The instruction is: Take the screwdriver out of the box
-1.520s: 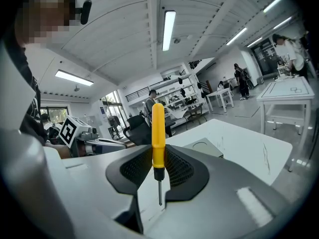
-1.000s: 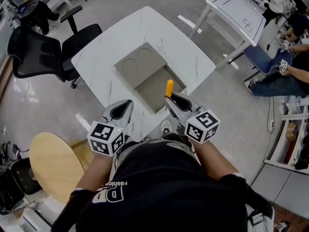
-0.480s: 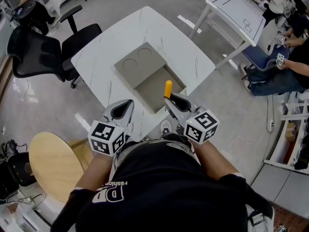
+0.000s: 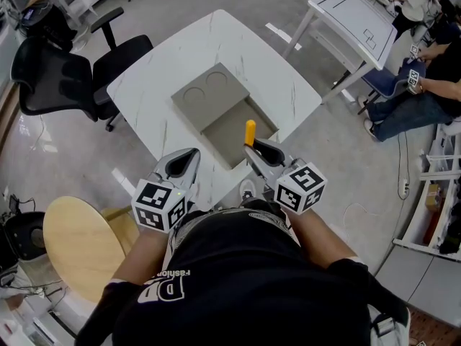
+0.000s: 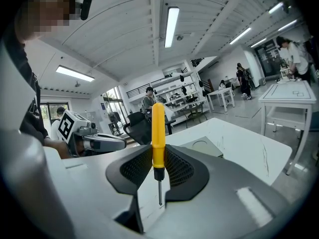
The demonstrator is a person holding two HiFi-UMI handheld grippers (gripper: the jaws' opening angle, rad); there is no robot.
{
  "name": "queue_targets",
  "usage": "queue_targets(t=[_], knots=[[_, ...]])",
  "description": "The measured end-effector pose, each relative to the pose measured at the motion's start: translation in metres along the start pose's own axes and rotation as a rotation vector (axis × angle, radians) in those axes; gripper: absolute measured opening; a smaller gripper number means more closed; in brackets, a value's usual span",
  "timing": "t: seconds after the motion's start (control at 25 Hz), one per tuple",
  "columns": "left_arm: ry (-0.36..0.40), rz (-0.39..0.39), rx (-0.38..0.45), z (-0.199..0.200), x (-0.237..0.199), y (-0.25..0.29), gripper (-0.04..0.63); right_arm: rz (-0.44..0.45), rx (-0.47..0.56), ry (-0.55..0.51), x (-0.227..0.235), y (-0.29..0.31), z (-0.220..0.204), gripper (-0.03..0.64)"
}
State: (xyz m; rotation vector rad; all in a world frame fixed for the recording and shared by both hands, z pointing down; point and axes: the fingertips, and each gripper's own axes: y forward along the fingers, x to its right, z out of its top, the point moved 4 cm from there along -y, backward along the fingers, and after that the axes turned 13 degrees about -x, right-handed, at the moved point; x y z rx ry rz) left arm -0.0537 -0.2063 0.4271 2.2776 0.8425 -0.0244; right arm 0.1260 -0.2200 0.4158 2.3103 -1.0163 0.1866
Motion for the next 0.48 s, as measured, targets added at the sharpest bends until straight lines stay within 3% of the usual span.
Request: queue_targets(t=[0.48], knots=[[-0.002,0.008,-0.005,0.0032,0.0005,0.0025,0.058,-0.001,-0.007,0.002,0.0045,-0.0007,0.0010,0.077]])
